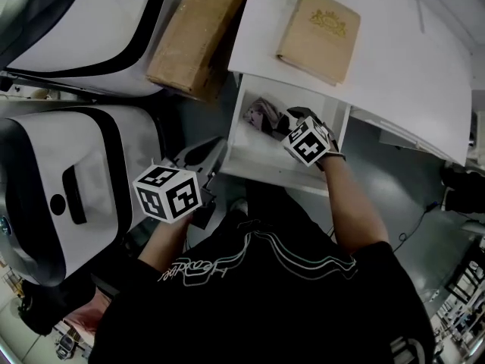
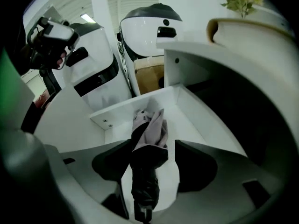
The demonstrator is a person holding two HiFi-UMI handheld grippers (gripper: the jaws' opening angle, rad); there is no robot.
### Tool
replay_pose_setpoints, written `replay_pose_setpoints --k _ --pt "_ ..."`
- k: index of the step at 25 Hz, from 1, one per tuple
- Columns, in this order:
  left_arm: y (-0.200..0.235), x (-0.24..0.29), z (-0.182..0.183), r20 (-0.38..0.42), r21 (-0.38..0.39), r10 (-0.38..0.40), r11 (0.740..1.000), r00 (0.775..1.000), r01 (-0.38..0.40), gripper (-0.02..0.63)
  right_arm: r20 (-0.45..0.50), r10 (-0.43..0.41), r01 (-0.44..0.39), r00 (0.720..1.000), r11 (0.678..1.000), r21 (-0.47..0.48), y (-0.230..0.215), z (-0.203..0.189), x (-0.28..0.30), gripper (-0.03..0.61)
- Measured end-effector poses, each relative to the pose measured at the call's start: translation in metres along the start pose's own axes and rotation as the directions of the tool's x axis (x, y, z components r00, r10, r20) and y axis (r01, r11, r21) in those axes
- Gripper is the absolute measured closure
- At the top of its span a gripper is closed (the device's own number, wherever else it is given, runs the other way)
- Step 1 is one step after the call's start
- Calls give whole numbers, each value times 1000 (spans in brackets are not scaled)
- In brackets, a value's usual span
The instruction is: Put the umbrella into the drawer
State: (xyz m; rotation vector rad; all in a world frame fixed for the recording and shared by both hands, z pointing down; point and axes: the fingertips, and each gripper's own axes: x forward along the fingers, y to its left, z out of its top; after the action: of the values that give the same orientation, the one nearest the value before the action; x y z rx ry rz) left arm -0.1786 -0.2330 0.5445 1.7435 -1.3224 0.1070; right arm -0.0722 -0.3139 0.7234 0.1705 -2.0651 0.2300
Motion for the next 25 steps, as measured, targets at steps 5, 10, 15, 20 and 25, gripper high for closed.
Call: replay_pose_setpoints --k 5,10,15,20,25 --pt "-26 -25 0 39 21 -35 999 999 34 592 124 -48 40 991 997 60 17 27 -65 318" --pt "-69 -49 2 62 87 -120 990 991 114 594 317 -126 87 940 987 136 44 62 -153 319" --pt "-117 -84 3 61 156 -205 969 977 193 594 501 -112 25 858 984 176 100 92 -239 323" --pt "-157 -119 -9 52 248 -276 934 960 256 594 641 -135 -9 756 976 216 153 99 -297 438" --pt "-192 -149 -18 34 347 -324 891 945 293 594 719 -136 -46 682 973 228 195 93 -342 511"
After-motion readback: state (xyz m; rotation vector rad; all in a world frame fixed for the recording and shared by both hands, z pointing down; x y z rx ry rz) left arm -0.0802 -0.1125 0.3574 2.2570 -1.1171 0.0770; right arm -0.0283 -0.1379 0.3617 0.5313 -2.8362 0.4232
